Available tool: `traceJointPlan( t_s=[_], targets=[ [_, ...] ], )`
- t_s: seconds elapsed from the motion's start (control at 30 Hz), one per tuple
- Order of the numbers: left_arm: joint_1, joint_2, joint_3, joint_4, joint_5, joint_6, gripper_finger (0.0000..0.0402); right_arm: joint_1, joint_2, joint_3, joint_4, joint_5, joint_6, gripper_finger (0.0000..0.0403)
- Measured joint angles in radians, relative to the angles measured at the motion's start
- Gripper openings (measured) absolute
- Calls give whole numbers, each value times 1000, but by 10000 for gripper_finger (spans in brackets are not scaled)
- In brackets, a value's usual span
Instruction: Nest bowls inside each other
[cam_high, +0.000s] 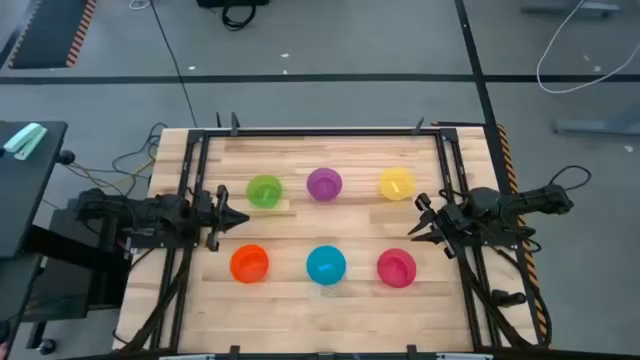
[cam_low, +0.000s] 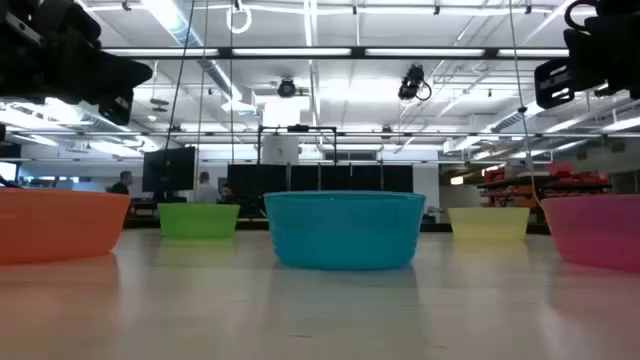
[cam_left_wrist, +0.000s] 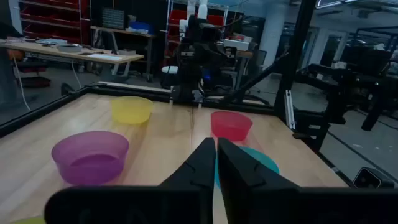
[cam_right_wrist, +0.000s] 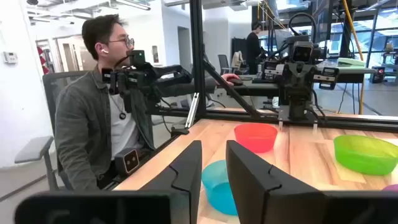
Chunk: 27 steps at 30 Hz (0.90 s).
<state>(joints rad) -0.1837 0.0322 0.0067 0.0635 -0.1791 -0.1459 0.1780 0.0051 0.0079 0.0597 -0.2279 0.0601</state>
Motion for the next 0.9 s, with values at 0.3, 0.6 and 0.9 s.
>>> traceJointPlan(
  t_s=[0.3,0.6,0.9],
  targets=[
    [0,0,0,0,0,0,36,0,0,0,0,0,0,81],
    [0,0,0,0,0,0,26,0,0,0,0,0,0,81],
    [0,0,0,0,0,0,30,0,0,0,0,0,0,81]
  ],
)
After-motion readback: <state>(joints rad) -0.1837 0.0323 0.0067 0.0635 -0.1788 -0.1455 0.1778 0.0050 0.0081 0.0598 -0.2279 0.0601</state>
